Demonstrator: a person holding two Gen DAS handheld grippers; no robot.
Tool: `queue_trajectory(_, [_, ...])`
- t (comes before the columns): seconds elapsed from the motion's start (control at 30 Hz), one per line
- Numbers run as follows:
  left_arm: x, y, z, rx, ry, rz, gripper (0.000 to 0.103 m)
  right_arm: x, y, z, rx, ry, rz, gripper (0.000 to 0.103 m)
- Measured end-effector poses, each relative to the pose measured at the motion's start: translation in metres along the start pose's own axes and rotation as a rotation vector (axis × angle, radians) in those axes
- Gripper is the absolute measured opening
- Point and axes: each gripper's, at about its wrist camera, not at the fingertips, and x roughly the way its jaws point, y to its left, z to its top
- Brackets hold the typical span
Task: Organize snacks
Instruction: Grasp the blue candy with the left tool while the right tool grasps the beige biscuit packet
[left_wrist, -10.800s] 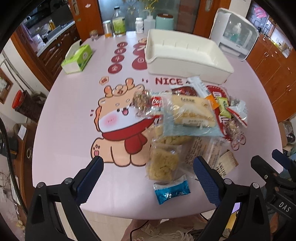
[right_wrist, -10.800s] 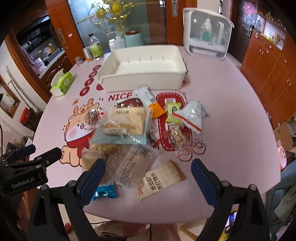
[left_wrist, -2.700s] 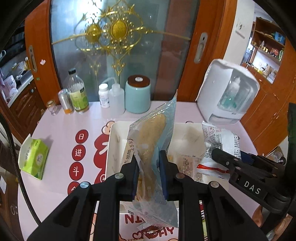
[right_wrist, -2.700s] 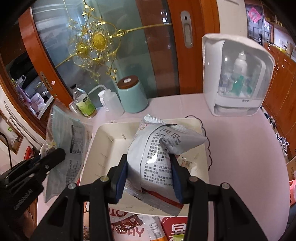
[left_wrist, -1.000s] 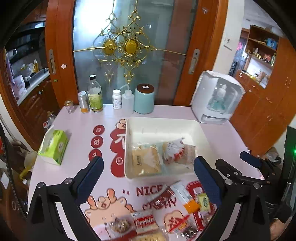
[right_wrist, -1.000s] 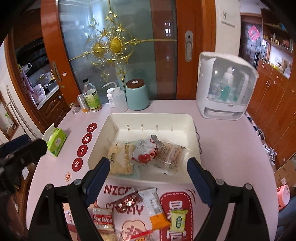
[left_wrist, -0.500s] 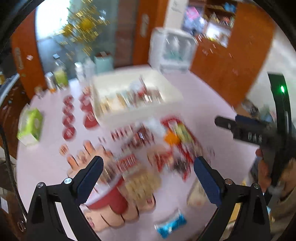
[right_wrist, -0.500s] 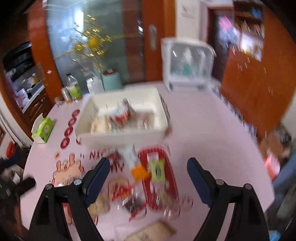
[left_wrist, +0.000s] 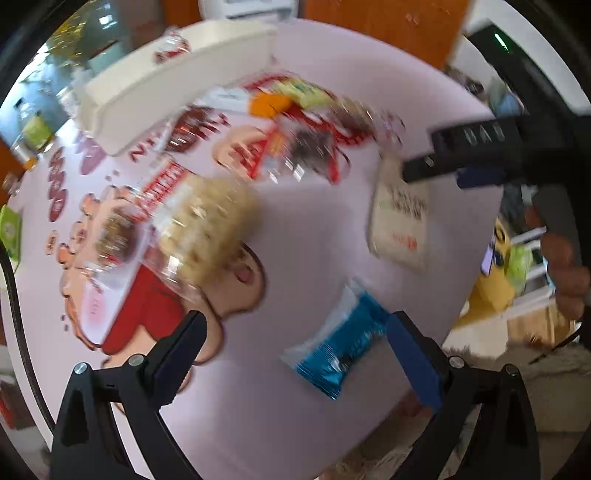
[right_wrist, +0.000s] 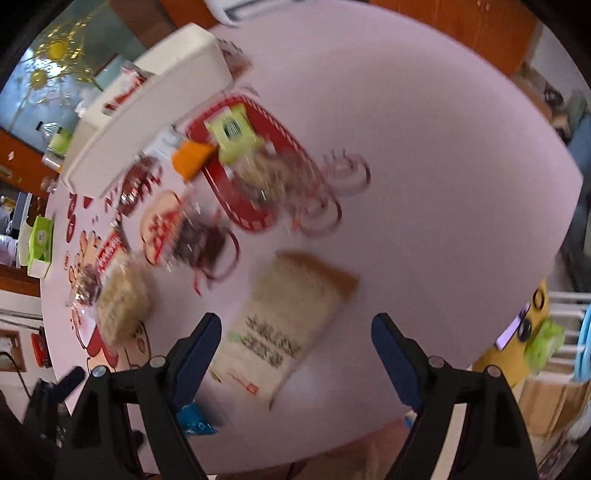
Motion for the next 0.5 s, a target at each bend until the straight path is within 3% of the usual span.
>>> queue_trajectory(0.17, [0.022,-0.017,-0.008,0.058,0.021,0.056,0.097,0.022,0.006,-0.005,0.003,0.058,0.016,0.084])
queue_trajectory(0.33, [0.035,-0.013,-0.001,-0.008,0.025,0.064,0.093,0.029,0.023,-0.009,-0.062,0.034,-0.042,0.084])
queue_trajectory(0.5, [0.045,0.007,0.009,-0.142,0.055,0.069,0.065,0.031,0.035,-0.016,-0.163,0.002,-0.087,0.083])
